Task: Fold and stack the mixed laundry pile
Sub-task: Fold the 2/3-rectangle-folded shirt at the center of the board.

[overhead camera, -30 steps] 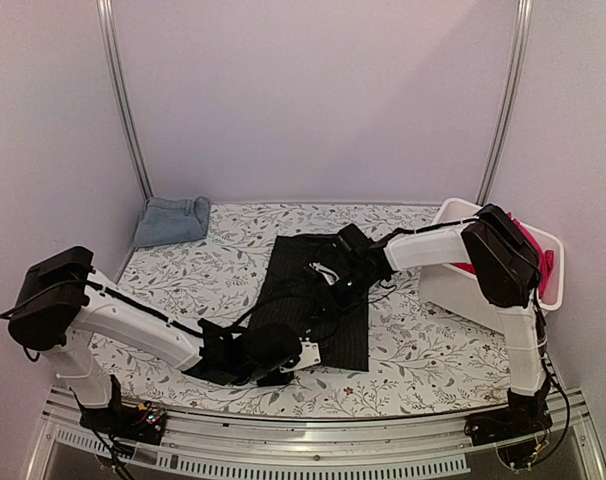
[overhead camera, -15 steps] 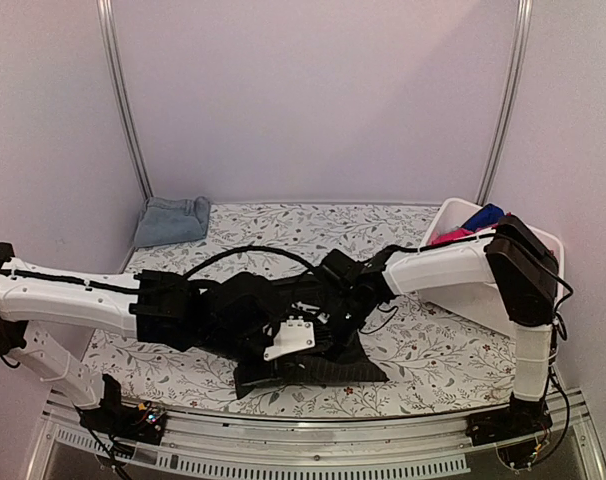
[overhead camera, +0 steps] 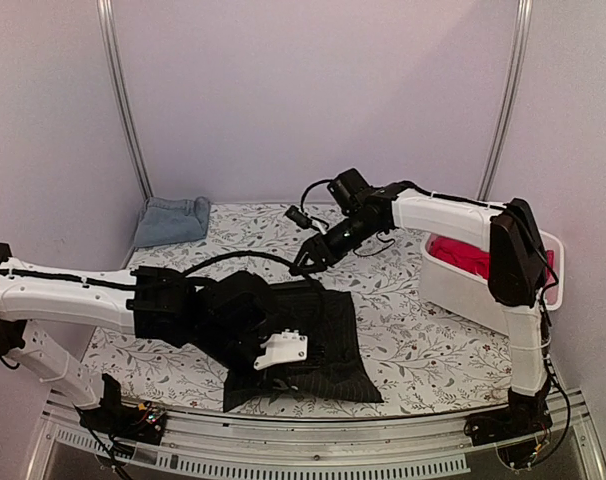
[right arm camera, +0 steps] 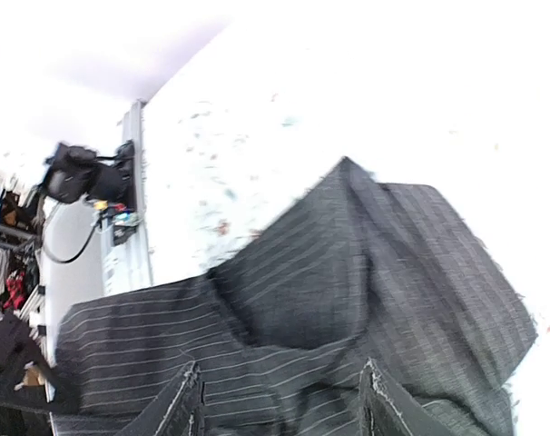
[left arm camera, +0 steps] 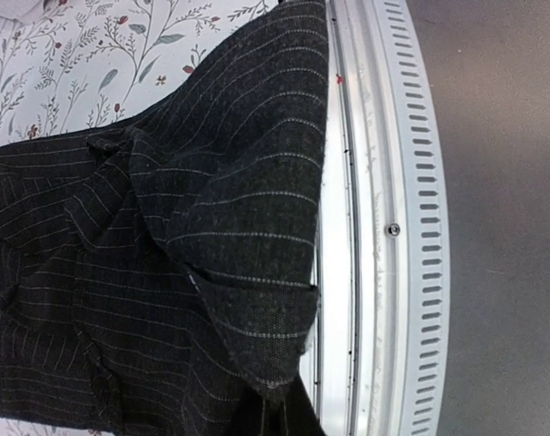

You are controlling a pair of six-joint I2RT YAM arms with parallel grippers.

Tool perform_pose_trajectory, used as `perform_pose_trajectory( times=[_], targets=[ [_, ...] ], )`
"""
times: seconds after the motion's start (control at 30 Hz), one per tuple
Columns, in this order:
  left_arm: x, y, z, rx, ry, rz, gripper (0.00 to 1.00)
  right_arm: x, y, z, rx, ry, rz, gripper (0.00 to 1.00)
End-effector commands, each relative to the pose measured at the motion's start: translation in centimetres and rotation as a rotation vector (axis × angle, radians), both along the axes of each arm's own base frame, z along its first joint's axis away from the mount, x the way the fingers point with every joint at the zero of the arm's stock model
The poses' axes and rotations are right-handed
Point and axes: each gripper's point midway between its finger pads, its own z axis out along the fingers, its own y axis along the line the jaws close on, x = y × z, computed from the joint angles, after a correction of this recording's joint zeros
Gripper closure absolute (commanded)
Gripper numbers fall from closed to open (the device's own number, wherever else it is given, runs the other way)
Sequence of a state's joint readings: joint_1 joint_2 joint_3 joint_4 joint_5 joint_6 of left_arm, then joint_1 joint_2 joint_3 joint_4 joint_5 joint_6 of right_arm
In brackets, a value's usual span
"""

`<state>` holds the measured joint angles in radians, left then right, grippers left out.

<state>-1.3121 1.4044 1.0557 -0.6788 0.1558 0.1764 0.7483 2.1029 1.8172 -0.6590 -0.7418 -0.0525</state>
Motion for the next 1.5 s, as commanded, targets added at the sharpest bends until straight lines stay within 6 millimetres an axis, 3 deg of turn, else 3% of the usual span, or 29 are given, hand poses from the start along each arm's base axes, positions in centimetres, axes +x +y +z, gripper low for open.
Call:
perform_pose_trajectory(
  times=[0.0,0.13,0.33,0.53,0.67,0.73,0.83,0.97,1.07,1.13,1.17,1.47],
  targets=[
    [1.5,-0.4,2.5,-0.086,0.053,0.014,0.99,2.0,0.1,-7.5,-0.131,0.082,-0.056,0.44],
    [4.8,-0.5,3.5,-0.121,0.043,0.057,0.98,1.8,0.5,-11.9,-0.168,0.151,-0.045,0.48],
    [9.5,0.2,1.7,-0.081,0.027,0.115,0.98,-1.2,0.1,-15.4,-0.215,0.217,0.025,0.51],
    [13.9,1.4,1.3,-0.1,0.004,0.183,0.98,-4.2,-0.9,-15.6,-0.236,0.236,0.065,0.51],
    [14.8,2.3,0.3,-0.075,-0.011,0.188,0.97,-6.2,-2.0,-15.4,-0.252,0.262,0.071,0.51],
    [14.7,2.3,-0.1,-0.072,-0.002,0.185,0.97,-6.4,-2.4,-14.4,-0.244,0.251,0.067,0.5],
    [14.3,1.7,0.4,-0.099,0.026,0.168,0.97,-4.6,-1.9,-11.2,-0.195,0.195,0.051,0.49],
    [13.9,0.9,0.8,-0.1,0.027,0.124,0.96,1.3,-0.9,-5.0,-0.073,0.103,-0.034,0.45],
    [14.1,1.0,-0.2,-0.044,-0.006,0.108,0.96,5.1,-1.5,-3.9,-0.06,0.067,-0.121,0.41],
    [14.9,1.1,-0.5,-0.021,-0.036,0.111,0.96,6.4,-1.8,-4.6,-0.074,0.065,-0.145,0.4],
    [15.5,1.0,-0.5,-0.012,-0.059,0.116,0.96,6.5,-1.7,-5.8,-0.091,0.088,-0.143,0.41],
    [21.8,1.1,-0.9,0.03,-0.182,0.168,0.94,5.6,-1.3,-13.3,-0.165,0.186,-0.108,0.44]
  ],
)
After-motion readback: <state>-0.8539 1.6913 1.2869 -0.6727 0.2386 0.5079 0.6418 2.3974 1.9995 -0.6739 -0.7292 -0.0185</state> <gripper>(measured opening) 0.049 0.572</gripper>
